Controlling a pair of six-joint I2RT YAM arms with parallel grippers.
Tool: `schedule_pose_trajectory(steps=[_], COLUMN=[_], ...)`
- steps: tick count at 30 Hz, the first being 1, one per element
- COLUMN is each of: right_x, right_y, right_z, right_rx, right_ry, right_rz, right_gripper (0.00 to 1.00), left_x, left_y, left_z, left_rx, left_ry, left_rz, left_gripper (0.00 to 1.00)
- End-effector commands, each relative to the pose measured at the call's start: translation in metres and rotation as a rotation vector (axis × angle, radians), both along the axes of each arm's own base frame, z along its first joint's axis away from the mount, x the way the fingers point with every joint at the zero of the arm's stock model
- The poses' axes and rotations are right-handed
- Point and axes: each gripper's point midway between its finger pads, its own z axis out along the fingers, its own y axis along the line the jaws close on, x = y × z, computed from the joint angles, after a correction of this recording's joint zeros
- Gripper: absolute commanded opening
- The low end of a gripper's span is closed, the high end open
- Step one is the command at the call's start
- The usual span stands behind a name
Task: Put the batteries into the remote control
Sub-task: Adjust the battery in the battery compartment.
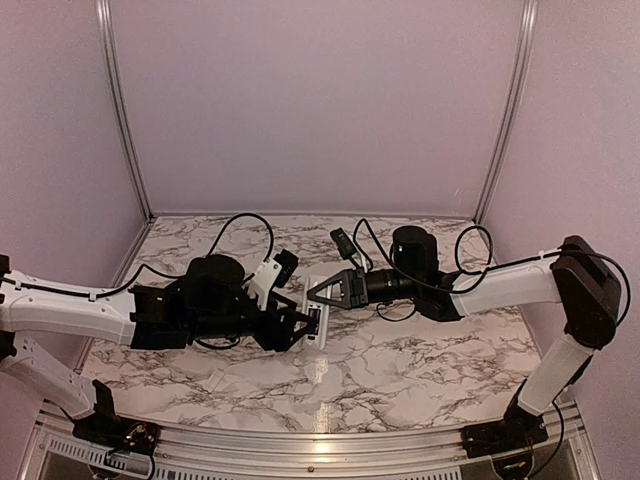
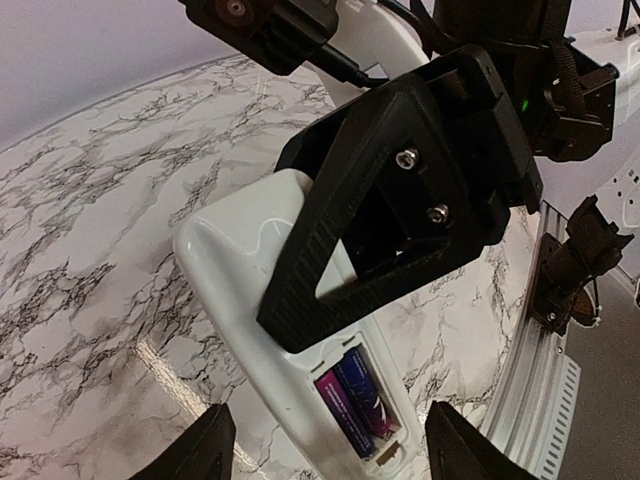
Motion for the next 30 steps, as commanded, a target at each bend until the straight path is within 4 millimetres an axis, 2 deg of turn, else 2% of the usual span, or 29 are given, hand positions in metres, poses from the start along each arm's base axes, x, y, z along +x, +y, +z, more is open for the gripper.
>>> schedule_pose_trajectory(steps=[1,6,13,17,18,24,26,28,30], right_x=[0.005,0.002,0.003,0.003,0.004,0.02,0.026,0.03,0.034], right_y=[0.0,-0.002,-0.003,-0.002,-0.003,-0.017,-0.022,-0.027,-0.03], right_z=[0.027,0.034,0.038,0.038,0.037,0.024,0.016,0.006,-0.004], right_rx=[0.05,0.065,0.071,0.07,0.069,0.041,0.021,-0.007,-0.028], right_ry=[-0.071,-0.083,-0.09,-0.089,-0.09,-0.079,-0.077,-0.07,-0.054], right_rz=[-0.018,-0.013,-0.019,-0.02,-0.022,-0.067,-0.082,-0.101,-0.123], right_gripper=[0.0,0.0,0.0,0.0,0.0,0.0,0.0,0.0,0.0], left_x=[0.006,0.014,0.018,0.021,0.021,0.015,0.018,0.021,0.022], left_y=[-0.012,-0.012,-0.018,-0.015,-0.013,0.02,0.044,0.069,0.084], left_z=[0.015,0.009,-0.01,-0.021,-0.021,-0.026,-0.035,-0.045,-0.052], left_rx=[-0.095,-0.104,-0.033,0.012,0.019,0.108,0.187,0.264,0.287], left_ry=[0.062,0.107,0.14,0.155,0.157,0.189,0.209,0.241,0.276], left_rz=[0.0,0.013,0.009,0.03,0.033,0.068,0.122,0.191,0.231], left_gripper=[0.64,0.53,0.53,0.45,0.46,0.74,0.78,0.78,0.77])
